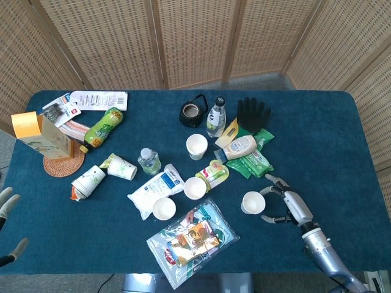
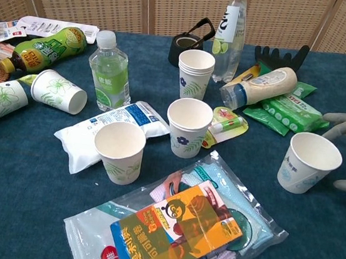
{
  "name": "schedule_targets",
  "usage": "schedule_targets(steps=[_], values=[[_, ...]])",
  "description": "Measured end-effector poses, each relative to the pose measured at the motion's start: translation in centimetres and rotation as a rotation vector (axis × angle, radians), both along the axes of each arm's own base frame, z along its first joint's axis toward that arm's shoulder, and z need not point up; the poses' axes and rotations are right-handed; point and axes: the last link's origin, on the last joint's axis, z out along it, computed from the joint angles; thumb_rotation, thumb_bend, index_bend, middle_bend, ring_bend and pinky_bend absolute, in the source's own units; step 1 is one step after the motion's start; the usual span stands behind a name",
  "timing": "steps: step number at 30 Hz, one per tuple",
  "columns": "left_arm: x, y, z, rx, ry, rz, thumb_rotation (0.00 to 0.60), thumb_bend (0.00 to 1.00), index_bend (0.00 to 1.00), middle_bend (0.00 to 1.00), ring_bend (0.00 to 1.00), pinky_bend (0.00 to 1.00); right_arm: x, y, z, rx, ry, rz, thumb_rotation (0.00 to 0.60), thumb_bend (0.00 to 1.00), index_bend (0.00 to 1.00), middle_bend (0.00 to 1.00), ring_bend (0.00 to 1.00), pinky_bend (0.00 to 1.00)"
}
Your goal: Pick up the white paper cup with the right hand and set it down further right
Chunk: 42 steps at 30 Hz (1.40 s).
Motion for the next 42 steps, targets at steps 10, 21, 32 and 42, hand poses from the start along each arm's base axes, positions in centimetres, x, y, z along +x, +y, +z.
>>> schedule_targets(steps=[10, 21, 32, 42], values=[[0.0, 0.0, 0.0, 0.0, -0.001, 0.001, 0.6, 0.35, 0.0, 0.0, 0.0, 0.0, 0.8, -0.2, -0.5, 0.007, -0.005, 0.004, 0.6, 0.11, 0.22, 0.0, 0.0, 0.0], [0.0, 0.1, 0.1, -0.002, -0.003, -0.001, 0.6, 0.35, 0.0, 0.0, 0.0, 0.0, 2.0, -0.4, -1.3, 0.017, -0.011, 0.015, 0.6, 0.12, 0.31, 0.0, 0.0, 0.0], [-0.1, 0.1, 0.1, -0.002, -0.003, 0.0, 0.6, 0.35, 0.0, 0.0, 0.0, 0.0, 2.5, -0.4, -1.8, 0.024, -0.022, 0.015, 0.6, 0.14, 0.39, 0.0, 0.0, 0.0], [-0.1, 0.1, 0.1, -0.002, -0.001, 0.001, 0.6, 0.35, 0.0, 0.0, 0.0, 0.0, 2.8, -0.3, -1.3, -0.014, 0.009, 0.05, 0.6, 0.15, 0.39, 0.0, 0.0, 0.0]])
